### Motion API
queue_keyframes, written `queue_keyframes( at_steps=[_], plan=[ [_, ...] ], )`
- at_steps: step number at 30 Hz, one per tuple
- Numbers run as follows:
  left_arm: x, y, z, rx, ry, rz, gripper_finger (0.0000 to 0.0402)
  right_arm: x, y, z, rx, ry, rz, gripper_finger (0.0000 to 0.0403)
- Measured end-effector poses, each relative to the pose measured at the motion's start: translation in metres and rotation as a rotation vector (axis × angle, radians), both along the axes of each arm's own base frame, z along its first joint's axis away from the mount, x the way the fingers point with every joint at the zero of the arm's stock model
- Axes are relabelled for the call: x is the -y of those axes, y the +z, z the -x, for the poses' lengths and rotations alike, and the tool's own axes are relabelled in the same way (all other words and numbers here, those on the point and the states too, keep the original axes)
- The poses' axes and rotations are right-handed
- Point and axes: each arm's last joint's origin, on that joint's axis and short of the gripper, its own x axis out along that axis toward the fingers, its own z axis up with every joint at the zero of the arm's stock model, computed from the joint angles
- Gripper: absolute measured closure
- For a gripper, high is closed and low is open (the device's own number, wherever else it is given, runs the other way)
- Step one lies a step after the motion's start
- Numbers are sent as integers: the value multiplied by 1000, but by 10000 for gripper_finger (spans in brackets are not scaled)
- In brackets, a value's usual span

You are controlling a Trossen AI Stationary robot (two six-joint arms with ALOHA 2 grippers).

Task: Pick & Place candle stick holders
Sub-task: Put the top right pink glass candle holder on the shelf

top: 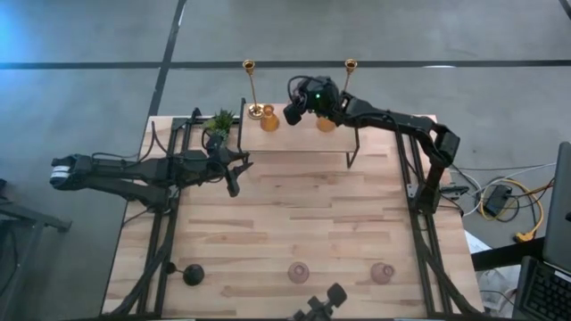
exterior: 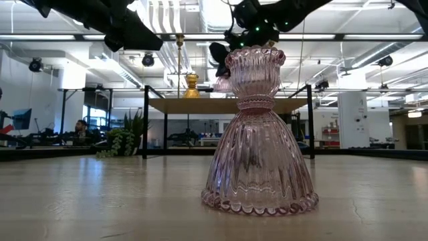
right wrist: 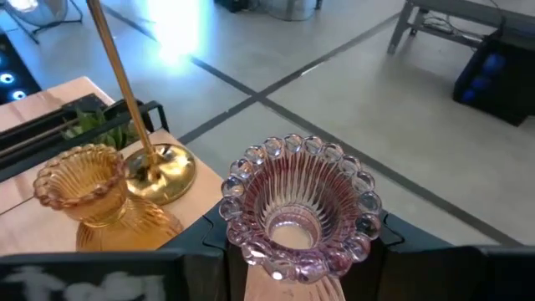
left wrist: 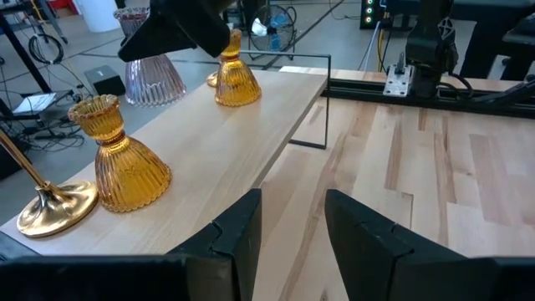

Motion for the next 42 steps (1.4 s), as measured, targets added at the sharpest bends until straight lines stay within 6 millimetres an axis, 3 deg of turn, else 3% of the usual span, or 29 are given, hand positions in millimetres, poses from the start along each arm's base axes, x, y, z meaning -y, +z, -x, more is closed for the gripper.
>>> queue_keyframes(
  at_steps=[35,42],
  plan=[
    [0,0,0,2,-16,7,264,16,-4,10,-23,27,-41,282],
    [1,0,0,-3,-24,9,264,22,-22,1,-52,71,-80,282]
  ],
)
